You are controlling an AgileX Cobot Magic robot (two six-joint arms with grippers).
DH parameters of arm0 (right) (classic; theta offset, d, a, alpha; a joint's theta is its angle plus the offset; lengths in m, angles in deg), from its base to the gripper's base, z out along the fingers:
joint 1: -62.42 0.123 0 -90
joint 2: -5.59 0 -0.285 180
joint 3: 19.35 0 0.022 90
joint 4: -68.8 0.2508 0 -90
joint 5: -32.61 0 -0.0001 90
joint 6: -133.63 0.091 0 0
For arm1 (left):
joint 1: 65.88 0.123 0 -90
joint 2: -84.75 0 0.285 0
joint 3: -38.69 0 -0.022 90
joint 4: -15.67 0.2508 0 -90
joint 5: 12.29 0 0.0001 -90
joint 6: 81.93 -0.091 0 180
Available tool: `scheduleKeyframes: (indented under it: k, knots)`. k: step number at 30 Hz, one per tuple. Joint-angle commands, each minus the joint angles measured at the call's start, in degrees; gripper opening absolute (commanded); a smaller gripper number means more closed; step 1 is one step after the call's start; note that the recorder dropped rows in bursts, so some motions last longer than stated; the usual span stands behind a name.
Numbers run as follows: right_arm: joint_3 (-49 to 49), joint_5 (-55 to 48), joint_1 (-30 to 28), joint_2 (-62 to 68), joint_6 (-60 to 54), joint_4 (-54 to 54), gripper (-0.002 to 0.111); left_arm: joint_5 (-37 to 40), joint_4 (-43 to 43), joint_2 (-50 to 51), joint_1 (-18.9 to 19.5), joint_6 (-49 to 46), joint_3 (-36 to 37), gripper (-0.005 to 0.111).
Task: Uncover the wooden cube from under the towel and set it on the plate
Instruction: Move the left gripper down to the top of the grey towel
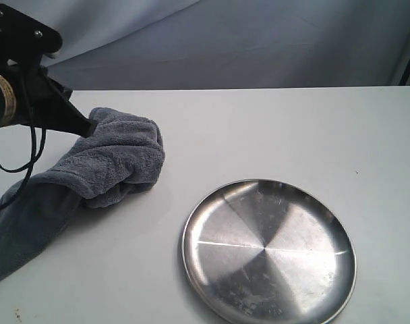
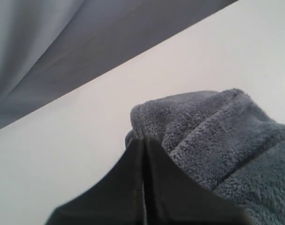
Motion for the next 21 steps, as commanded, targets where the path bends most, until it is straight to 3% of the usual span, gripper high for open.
scheduleKeyframes:
  k: [1, 4, 7, 12, 18, 21]
  knots:
    - [-0.2, 0.5, 0.1, -0.3, -0.2, 0.3, 0.000, 3.9, -22.3, 1.8, -0.7, -22.3, -2.7, 0.000]
    - [-0.2, 0.5, 0.1, -0.3, -0.2, 0.3, 0.000, 10.5, -43.3, 3.3, -0.7, -46.0, -6.3, 0.000]
    - [-0.2, 0.5, 0.1, -0.3, -0.2, 0.3, 0.000, 15.2, -53.6, 4.0, -0.7, -56.1, -10.0, 0.000]
    - [-0.2, 0.5, 0.1, -0.3, -0.2, 0.3, 0.000, 18.6, -56.0, 4.3, -0.7, -55.8, -11.0, 0.000]
    - [-0.2, 0.5, 0.1, -0.3, -0.2, 0.3, 0.000, 38.8, -51.3, 7.3, -0.6, -55.3, -16.5, 0.000]
    - [-0.2, 0.5, 0.1, -0.3, -0.2, 0.3, 0.000, 41.8, -52.3, 8.0, -0.6, -57.1, -16.6, 0.000]
